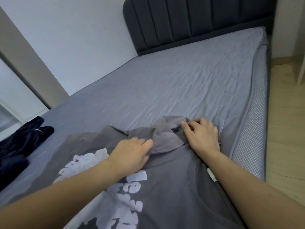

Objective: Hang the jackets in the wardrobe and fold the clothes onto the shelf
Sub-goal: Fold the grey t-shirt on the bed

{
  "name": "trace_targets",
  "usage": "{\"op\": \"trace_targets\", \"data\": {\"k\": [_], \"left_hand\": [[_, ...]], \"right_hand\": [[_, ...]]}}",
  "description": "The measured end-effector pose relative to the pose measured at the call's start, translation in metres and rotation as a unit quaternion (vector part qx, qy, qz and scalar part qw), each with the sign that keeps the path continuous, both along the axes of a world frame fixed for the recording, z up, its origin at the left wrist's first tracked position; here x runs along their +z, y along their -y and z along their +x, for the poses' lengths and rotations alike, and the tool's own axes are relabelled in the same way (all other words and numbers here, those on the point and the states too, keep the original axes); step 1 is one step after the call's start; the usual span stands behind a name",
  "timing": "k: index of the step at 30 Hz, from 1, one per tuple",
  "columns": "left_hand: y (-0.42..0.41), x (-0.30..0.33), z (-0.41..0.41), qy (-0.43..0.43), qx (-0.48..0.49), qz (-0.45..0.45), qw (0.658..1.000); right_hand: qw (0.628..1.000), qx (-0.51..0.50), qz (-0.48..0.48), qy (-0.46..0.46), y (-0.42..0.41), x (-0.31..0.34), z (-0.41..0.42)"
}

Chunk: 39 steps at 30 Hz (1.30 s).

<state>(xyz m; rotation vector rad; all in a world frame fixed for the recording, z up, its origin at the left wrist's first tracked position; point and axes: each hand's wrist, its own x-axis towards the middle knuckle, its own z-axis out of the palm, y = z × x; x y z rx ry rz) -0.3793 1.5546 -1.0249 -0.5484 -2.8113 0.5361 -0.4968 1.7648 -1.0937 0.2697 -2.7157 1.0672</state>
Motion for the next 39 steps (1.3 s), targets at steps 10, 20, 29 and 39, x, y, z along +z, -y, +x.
{"op": "trace_targets", "data": {"k": [10, 20, 29, 39], "left_hand": [[-0.018, -0.009, 0.004, 0.234, -0.050, 0.214, 0.947], [0.011, 0.004, -0.046, 0.035, 0.402, 0.417, 0.814], [0.022, -0.010, -0.066, 0.090, 0.453, 0.554, 0.693], [0.029, -0.026, -0.104, -0.144, 0.417, 0.385, 0.811]], "right_hand": [[0.991, 0.038, -0.028, 0.128, 0.003, -0.001, -0.023], [0.996, -0.019, -0.052, 0.068, 0.006, -0.003, -0.022], [0.997, 0.002, -0.060, 0.049, 0.006, -0.008, -0.027], [0.999, -0.027, 0.022, 0.025, 0.011, -0.008, -0.024]]}}
